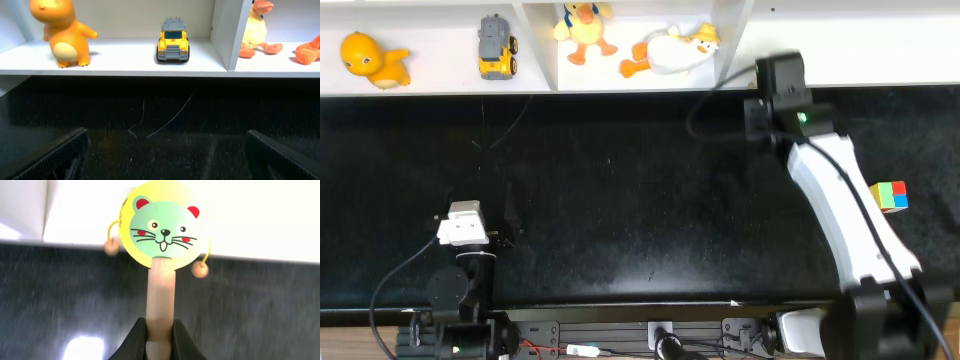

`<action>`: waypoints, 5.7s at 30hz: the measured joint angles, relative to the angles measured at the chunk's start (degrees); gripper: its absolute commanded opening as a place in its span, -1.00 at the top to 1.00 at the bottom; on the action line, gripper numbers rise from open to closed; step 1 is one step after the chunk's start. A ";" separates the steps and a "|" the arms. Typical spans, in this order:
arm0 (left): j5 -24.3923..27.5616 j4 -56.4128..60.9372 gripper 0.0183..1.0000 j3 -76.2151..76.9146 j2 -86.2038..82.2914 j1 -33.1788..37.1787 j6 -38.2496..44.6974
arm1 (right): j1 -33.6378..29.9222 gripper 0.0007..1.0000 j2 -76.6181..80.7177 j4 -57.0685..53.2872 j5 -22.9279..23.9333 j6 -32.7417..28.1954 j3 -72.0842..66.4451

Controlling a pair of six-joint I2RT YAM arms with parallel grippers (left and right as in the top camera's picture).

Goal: Store Toys

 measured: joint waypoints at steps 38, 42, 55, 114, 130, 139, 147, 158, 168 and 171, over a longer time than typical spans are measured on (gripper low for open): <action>0.00 0.00 -1.00 0.00 0.00 0.00 0.00 | -1.55 -0.99 -26.95 -11.54 0.52 -1.95 -18.01; 0.00 0.00 -1.00 0.00 -0.02 0.00 0.00 | -1.51 -1.00 -32.74 -22.47 0.42 -1.64 -21.07; 0.00 0.00 -1.00 0.00 0.00 0.00 0.00 | -1.51 -0.99 -37.97 -23.89 -3.43 -1.53 -21.42; 0.00 0.00 -1.00 0.00 0.00 0.00 0.00 | -51.32 -0.09 -4.90 12.44 -26.32 -30.93 -21.84; 0.00 0.00 -1.00 0.00 0.00 0.00 0.00 | -40.61 -0.12 -5.60 17.84 -26.36 -9.07 -4.55; 0.00 0.00 -1.00 0.00 0.00 0.00 0.00 | -37.27 -0.11 9.57 14.95 -26.29 -5.20 9.35; 0.00 0.00 -1.00 0.00 0.00 0.00 0.00 | -32.54 -0.13 18.86 13.86 -26.34 -3.28 18.53; 0.00 0.00 -1.00 0.00 0.00 0.00 -0.02 | -31.19 -0.99 20.61 12.37 -25.22 -2.01 20.06; 0.00 0.00 -1.00 0.00 0.00 0.00 0.00 | -34.88 -1.00 9.86 14.82 -20.48 -2.45 5.95; 0.00 0.02 -1.00 0.00 0.00 0.00 0.00 | -35.93 -0.99 0.22 18.05 -19.45 -3.61 -5.97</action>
